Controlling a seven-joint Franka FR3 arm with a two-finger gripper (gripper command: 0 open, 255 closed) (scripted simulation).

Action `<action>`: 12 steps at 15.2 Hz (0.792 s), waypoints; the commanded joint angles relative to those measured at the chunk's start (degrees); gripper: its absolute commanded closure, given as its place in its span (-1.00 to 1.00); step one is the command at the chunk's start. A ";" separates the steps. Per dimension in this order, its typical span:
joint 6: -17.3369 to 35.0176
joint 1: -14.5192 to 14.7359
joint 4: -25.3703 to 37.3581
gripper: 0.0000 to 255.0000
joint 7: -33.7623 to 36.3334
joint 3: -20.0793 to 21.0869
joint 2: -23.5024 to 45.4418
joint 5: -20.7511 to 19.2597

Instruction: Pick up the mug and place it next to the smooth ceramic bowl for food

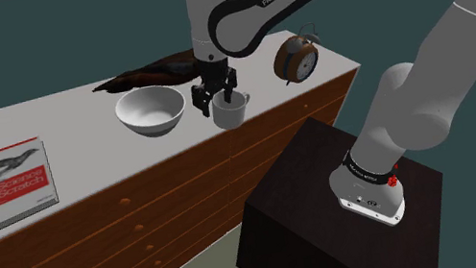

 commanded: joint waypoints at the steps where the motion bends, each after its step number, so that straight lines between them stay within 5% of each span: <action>1: 0.00 0.00 0.00 -1.00 0.00 0.00 0.00 0.00; 6: -7.71 0.07 4.50 -1.00 -0.21 -0.03 -3.22 0.29; 12: -7.71 0.08 4.50 -1.00 -0.21 -0.03 -3.22 0.29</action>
